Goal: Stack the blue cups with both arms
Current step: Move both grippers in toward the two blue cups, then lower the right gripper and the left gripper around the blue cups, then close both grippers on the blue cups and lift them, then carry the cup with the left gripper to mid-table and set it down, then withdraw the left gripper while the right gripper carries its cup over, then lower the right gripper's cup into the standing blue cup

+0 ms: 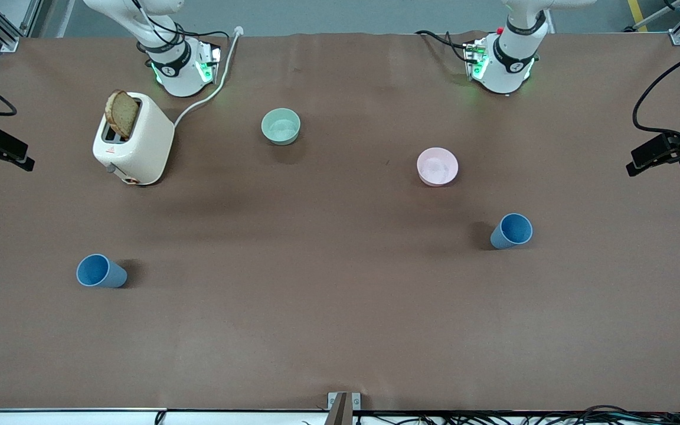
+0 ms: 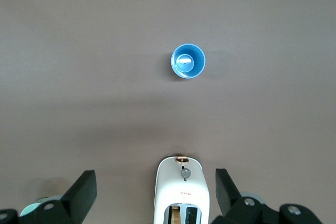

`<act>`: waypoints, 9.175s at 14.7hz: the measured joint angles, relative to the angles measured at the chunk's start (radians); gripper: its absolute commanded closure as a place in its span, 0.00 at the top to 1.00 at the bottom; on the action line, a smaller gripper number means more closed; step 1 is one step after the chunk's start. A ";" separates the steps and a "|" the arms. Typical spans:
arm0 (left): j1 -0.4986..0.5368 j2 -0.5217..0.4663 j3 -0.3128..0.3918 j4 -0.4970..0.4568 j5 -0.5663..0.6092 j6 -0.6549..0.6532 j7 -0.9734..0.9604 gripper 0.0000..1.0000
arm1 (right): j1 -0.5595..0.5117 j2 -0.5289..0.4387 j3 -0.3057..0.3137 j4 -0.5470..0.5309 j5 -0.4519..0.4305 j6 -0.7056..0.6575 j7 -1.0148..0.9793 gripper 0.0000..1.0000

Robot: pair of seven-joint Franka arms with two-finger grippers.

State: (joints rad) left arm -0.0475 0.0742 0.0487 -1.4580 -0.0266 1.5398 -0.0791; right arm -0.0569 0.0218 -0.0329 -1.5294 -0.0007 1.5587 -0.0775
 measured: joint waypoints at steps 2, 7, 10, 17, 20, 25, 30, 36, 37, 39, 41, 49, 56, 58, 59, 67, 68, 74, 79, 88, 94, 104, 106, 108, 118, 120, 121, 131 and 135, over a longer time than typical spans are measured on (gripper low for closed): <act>0.000 0.000 0.000 0.000 0.000 0.000 0.000 1.00 | 0.000 0.000 0.000 0.000 0.000 0.000 0.000 1.00; -0.003 0.000 -0.001 0.000 -0.003 0.000 0.001 1.00 | 0.000 0.000 0.000 0.000 0.000 0.001 0.000 1.00; -0.011 0.001 -0.004 0.000 -0.011 0.000 0.001 1.00 | -0.012 0.002 -0.001 0.000 0.000 0.016 0.000 1.00; -0.005 0.041 -0.012 -0.001 -0.011 0.005 0.002 1.00 | -0.107 0.177 -0.003 -0.010 0.039 0.216 -0.050 1.00; -0.008 0.107 -0.012 -0.010 -0.011 0.006 0.008 1.00 | -0.147 0.298 -0.004 -0.012 0.101 0.318 -0.098 1.00; -0.013 0.286 -0.027 -0.026 -0.011 0.081 0.008 1.00 | -0.176 0.464 -0.004 -0.012 0.167 0.469 -0.169 1.00; -0.014 0.341 -0.050 -0.193 -0.011 0.333 0.008 1.00 | -0.185 0.580 -0.003 -0.012 0.197 0.541 -0.177 0.92; -0.027 0.341 -0.064 -0.382 -0.011 0.551 0.009 1.00 | -0.206 0.646 -0.003 -0.014 0.297 0.550 -0.255 0.62; -0.027 0.341 -0.064 -0.394 -0.011 0.557 0.009 1.00 | -0.209 0.648 -0.003 -0.015 0.298 0.554 -0.259 0.51; -0.028 0.341 -0.064 -0.410 -0.011 0.560 0.009 1.00 | -0.210 0.649 -0.003 -0.016 0.298 0.559 -0.263 0.23; -0.027 0.341 -0.064 -0.419 -0.011 0.560 0.009 1.00 | -0.210 0.649 -0.001 -0.016 0.298 0.563 -0.264 0.10; -0.018 0.366 -0.063 -0.442 -0.011 0.560 0.009 0.42 | -0.208 0.634 0.006 -0.009 0.299 0.565 -0.267 0.02; -0.018 0.370 -0.063 -0.437 -0.011 0.558 0.009 0.00 | -0.142 0.377 0.010 0.006 0.123 0.355 -0.211 0.02; -0.019 0.369 -0.065 -0.420 -0.011 0.541 0.010 0.01 | -0.099 0.290 0.011 0.005 0.079 0.238 -0.127 0.02; -0.021 0.369 -0.065 -0.401 -0.011 0.528 0.010 0.01 | -0.078 0.251 0.011 0.005 0.072 0.183 -0.092 0.02; -0.149 0.366 -0.108 -0.067 -0.013 0.314 0.009 0.00 | -0.010 -0.014 0.013 -0.051 0.052 -0.015 0.036 0.02; -0.191 0.367 -0.112 -0.049 -0.014 0.311 0.007 0.00 | -0.010 -0.039 0.013 -0.069 0.052 -0.015 0.036 0.02; -0.458 0.460 -0.121 0.039 -0.015 0.320 -0.003 0.00 | -0.007 -0.069 0.014 -0.071 0.051 0.000 0.036 0.01; -0.545 0.562 -0.126 0.068 -0.015 0.426 -0.003 0.00 | 0.007 -0.056 0.016 -0.044 0.050 -0.019 0.064 0.01; -0.618 0.642 -0.131 0.072 -0.015 0.504 -0.024 0.01 | 0.008 -0.041 0.013 -0.041 0.047 -0.028 0.070 0.02; -0.630 0.685 -0.131 0.077 -0.015 0.503 -0.033 0.16 | 0.008 -0.040 0.008 -0.041 0.047 -0.029 0.070 0.02; -0.616 0.590 -0.129 0.125 -0.035 0.497 -0.050 1.00 | 0.007 -0.038 0.008 -0.041 0.050 -0.029 0.070 0.01; -0.577 0.507 -0.127 0.129 -0.038 0.484 -0.051 1.00 | 0.016 -0.038 0.014 -0.041 0.053 -0.026 0.071 0.01; -0.525 0.423 -0.123 0.129 -0.038 0.449 -0.051 1.00 | 0.057 -0.035 0.016 -0.042 0.054 -0.002 0.084 0.00; -0.122 0.338 -0.109 0.098 0.010 0.304 -0.032 1.00 | 0.505 0.127 0.028 -0.083 0.056 0.272 0.675 0.00; -0.056 0.340 -0.108 0.097 0.024 0.304 0.022 1.00 | 0.605 0.171 0.029 -0.085 0.065 0.326 0.820 0.00; -0.031 0.338 -0.108 0.099 0.032 0.305 0.038 1.00 | 0.650 0.195 0.030 -0.086 0.081 0.356 0.874 0.00; 0.092 0.163 -0.100 0.116 0.014 0.214 0.038 1.00 | 0.835 0.398 0.028 -0.088 0.110 0.572 1.050 0.00; 0.071 0.117 -0.044 0.115 0.012 0.135 0.036 1.00 | 0.838 0.419 0.021 -0.088 0.111 0.594 1.052 0.00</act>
State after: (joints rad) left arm 0.0236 0.1911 0.0051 -1.3426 -0.0146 1.6745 -0.0428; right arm 0.7815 0.4403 -0.0114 -1.6175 0.1101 2.1532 0.9745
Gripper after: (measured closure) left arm 0.000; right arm 0.952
